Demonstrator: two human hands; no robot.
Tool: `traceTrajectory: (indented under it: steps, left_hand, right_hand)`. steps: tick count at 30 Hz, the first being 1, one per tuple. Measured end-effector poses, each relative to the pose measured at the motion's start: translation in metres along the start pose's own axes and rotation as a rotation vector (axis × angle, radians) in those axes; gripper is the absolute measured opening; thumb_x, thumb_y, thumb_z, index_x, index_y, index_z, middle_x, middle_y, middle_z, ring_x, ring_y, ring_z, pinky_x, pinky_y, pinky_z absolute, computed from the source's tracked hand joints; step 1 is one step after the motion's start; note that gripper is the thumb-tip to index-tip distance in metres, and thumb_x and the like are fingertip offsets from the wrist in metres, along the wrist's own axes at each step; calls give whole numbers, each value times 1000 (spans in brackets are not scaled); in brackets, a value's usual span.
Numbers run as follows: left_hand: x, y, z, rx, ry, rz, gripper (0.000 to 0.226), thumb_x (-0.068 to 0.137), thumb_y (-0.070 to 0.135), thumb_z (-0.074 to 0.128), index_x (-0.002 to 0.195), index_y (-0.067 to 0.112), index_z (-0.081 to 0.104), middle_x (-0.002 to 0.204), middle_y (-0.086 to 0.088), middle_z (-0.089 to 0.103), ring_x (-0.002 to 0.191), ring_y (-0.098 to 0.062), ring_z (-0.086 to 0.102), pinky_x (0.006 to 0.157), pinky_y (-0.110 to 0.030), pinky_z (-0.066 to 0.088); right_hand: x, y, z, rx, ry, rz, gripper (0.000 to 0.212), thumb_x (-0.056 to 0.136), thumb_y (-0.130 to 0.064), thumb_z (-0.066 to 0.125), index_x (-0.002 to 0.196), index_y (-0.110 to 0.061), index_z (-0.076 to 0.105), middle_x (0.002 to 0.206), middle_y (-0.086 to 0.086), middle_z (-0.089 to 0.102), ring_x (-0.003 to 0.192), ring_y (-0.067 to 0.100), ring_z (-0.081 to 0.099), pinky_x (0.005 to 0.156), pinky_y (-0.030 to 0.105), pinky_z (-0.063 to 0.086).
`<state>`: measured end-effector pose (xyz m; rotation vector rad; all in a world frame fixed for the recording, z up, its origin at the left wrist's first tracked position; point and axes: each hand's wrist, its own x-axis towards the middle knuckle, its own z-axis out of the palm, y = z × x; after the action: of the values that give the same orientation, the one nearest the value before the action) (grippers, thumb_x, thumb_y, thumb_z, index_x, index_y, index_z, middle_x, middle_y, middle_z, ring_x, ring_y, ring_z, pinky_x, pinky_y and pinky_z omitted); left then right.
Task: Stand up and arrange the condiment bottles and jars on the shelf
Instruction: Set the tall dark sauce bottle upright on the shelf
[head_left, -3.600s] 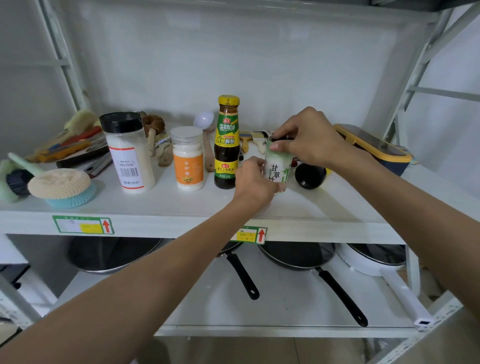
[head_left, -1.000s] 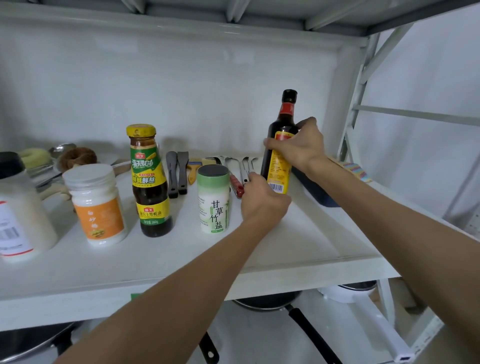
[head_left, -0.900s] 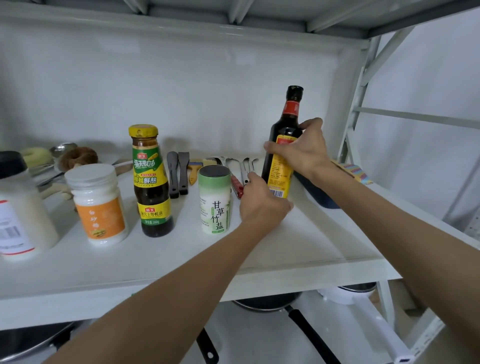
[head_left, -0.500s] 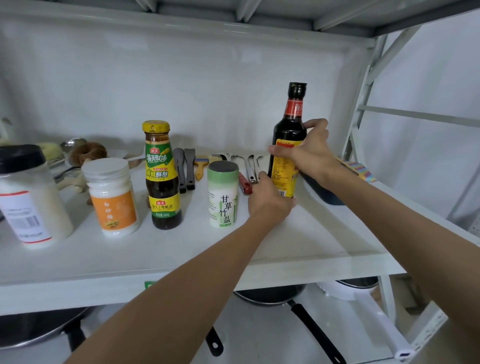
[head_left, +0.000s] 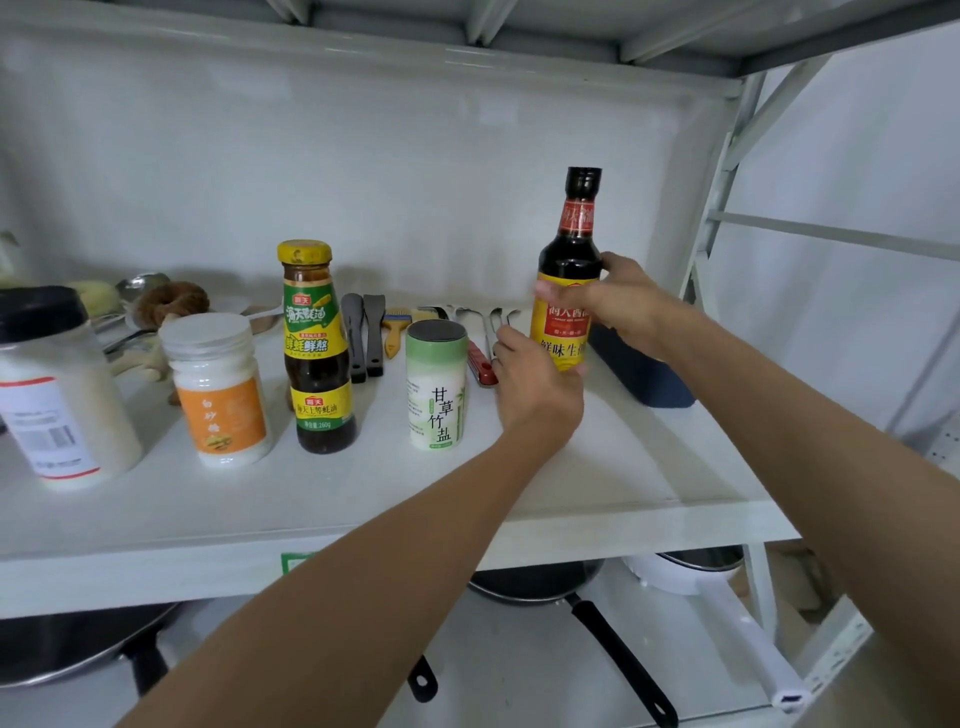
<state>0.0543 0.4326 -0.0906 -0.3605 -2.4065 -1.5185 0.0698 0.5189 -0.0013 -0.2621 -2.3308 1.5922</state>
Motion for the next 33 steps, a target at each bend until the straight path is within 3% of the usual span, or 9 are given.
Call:
traceTrajectory:
  steps: [2,4,8,13,18,23,27,30,33]
  left_hand:
    - [2,-5,-1,4,-26,26,62,81,22,76,125,1,37,127,-15,49,119,-30,50,97,-41,47]
    - [4,-8,-2,-6,-67,31,55,84,18,72,124,4,39,125,-13,52,116,-29,53,93,-38,48]
    - [11,-11,-3,-47,-129,13,46,87,16,69,123,7,42,124,-11,58,114,-28,57,91,-40,49]
    - [12,-14,-5,-63,-129,7,49,87,18,70,125,9,41,125,-9,57,115,-27,57,93,-40,49]
    - [7,-8,-6,-58,-123,3,47,88,20,67,125,7,40,124,-11,57,113,-28,57,89,-39,49]
    - [-4,3,-18,-23,-171,-2,43,91,17,62,125,4,39,122,-16,56,111,-31,58,88,-41,51]
    - [-31,17,-43,16,-158,119,37,92,13,52,126,2,40,116,-16,56,105,-31,58,81,-40,49]
    - [-58,26,-68,-15,-159,207,32,92,11,50,122,2,43,102,-13,55,98,-32,57,80,-41,49]
    - [-76,26,-101,-30,-193,207,31,92,14,50,122,7,47,101,-8,54,94,-27,53,78,-36,45]
  right_hand:
    - [0,-4,-12,87,-66,12,71,78,-10,77,140,-12,42,128,7,63,116,23,60,93,32,48]
    - [-2,-8,-17,44,-71,-4,69,80,-4,74,141,-14,42,127,9,64,109,21,63,73,24,46]
    - [-3,-6,-10,-65,17,-50,71,78,-11,79,138,-16,42,114,10,66,88,14,64,66,22,46]
    - [2,-2,-9,-53,26,-57,74,78,-11,79,141,-15,42,118,12,66,103,24,65,83,32,52]
    - [-1,-2,-9,-133,30,-81,73,82,-17,76,145,-16,40,121,10,62,103,23,61,72,27,46]
    - [-10,-3,-11,-125,35,-51,80,80,-12,78,147,-16,35,128,10,62,117,27,60,95,40,47]
    - [-27,-5,-6,-165,47,-24,90,77,-13,80,150,-15,28,136,10,56,123,27,57,109,46,42]
    - [-46,-8,-1,-162,143,-11,90,76,-18,82,149,-15,30,126,8,53,120,25,55,107,41,41]
    - [-69,-11,7,-98,262,-20,71,81,-8,76,141,-12,39,119,7,53,110,22,56,92,31,48]
